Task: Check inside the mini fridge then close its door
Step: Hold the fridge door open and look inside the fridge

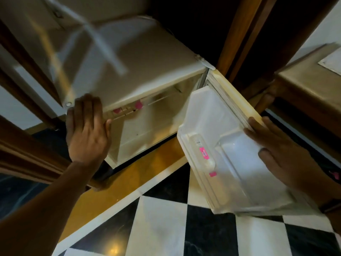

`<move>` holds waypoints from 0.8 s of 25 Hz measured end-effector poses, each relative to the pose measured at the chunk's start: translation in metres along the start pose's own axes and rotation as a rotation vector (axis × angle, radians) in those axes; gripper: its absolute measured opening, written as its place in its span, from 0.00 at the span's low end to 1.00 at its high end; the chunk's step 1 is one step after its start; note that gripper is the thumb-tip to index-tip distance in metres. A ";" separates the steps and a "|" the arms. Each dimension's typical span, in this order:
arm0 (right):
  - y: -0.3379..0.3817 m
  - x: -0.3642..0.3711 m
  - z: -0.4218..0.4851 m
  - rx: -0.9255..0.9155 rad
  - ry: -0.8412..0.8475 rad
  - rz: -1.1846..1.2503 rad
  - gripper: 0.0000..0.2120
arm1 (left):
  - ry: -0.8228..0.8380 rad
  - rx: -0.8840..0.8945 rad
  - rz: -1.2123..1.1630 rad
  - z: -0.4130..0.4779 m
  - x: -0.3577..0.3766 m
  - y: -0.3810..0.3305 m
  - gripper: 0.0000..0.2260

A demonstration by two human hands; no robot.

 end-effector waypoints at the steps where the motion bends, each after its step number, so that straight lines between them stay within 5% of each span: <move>1: 0.003 -0.002 0.002 -0.003 -0.020 -0.072 0.29 | -0.046 -0.001 0.006 0.001 0.005 0.000 0.30; 3: 0.021 -0.001 0.004 0.038 -0.120 -0.187 0.29 | -0.114 -0.012 -0.033 0.003 0.017 0.001 0.30; 7: 0.110 0.075 0.009 -0.031 -0.369 0.004 0.17 | -0.123 -0.026 -0.105 0.005 0.046 0.005 0.34; 11: 0.096 0.203 -0.008 0.142 -0.101 -0.192 0.24 | -0.313 0.074 -0.061 0.004 0.045 0.009 0.32; 15: 0.026 0.250 -0.015 0.340 0.140 -0.319 0.27 | -0.390 0.075 -0.069 0.001 0.041 0.008 0.34; 20: -0.020 0.251 -0.014 0.554 0.172 0.014 0.21 | -0.462 0.073 -0.105 -0.003 0.041 0.019 0.34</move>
Point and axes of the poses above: each hand's wrist, its own z-axis towards the middle knuckle, its own x-axis out of the palm, y = z × x, the point moved 6 cm from there along z, towards the middle knuckle, and after that the axes turned 6 degrees about -x, right-handed, at the moved point
